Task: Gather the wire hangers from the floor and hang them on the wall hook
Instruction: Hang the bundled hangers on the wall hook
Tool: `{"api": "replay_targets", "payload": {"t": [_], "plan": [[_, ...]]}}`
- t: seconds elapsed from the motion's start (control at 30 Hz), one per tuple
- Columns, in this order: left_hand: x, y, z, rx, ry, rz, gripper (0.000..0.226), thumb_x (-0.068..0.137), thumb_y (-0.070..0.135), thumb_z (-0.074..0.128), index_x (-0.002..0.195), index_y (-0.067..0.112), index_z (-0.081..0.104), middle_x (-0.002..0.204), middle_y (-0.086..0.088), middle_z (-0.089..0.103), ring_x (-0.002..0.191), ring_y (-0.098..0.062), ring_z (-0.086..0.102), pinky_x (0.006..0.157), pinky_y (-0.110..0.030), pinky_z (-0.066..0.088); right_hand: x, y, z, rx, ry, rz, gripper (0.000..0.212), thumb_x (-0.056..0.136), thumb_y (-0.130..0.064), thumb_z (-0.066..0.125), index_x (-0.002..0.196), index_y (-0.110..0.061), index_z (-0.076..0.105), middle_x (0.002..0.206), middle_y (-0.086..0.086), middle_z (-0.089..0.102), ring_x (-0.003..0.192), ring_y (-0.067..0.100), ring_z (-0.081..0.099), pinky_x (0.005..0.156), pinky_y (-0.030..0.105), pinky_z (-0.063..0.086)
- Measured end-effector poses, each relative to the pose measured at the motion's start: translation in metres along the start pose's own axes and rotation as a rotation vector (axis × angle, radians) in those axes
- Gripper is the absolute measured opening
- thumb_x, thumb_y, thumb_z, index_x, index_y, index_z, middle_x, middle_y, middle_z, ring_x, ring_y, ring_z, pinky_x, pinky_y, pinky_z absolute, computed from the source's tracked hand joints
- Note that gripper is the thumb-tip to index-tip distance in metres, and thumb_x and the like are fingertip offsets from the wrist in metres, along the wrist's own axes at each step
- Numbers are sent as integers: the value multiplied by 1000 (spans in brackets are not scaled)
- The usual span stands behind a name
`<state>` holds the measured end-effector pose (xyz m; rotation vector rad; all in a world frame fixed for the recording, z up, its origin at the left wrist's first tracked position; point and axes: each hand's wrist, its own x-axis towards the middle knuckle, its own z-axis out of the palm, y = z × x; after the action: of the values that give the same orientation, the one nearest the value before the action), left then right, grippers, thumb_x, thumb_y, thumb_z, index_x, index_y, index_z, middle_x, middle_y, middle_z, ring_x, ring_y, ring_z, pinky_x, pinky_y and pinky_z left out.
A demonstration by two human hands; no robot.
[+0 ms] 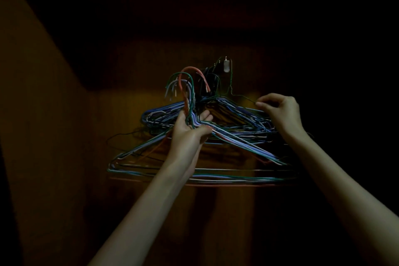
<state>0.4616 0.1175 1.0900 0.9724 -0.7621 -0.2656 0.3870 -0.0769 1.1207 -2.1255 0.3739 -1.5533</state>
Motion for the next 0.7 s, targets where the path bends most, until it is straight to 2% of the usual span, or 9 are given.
{"api": "replay_targets", "payload": {"t": [0.1,0.3,0.4,0.53,0.7], "plan": [[11,0,-5,30,2,9,75,86,-19,46,147,18,23,128,-14,57,117,-21,57,95,-32,46,10,12,13,5,9,22,10,85,-13,65,91,-8,71,83,0,62,82,8,55,74,20,38],[29,-2,-12,44,21,27,74,86,-19,46,146,16,23,126,-15,59,116,-21,58,88,-29,51,34,29,41,64,-24,57,10,86,-12,64,93,-9,70,87,-2,62,85,7,55,71,14,39],[36,-2,-14,34,40,24,73,86,-20,45,146,15,23,124,-16,59,117,-23,57,87,-28,50,46,34,53,107,-38,94,7,86,-12,64,91,-15,69,90,-2,63,91,11,57,80,24,43],[41,-4,-19,50,49,28,71,85,-20,46,145,13,25,124,-15,60,115,-21,59,86,-27,52,55,41,60,142,-78,91,14,86,-9,63,87,-22,67,91,-3,63,92,11,57,78,24,45],[44,-6,-23,64,47,33,69,85,-19,46,143,15,30,125,-14,59,116,-20,58,86,-26,51,60,46,65,66,-108,82,14,86,-10,62,86,-22,67,95,-2,63,96,11,54,81,29,45]]}}
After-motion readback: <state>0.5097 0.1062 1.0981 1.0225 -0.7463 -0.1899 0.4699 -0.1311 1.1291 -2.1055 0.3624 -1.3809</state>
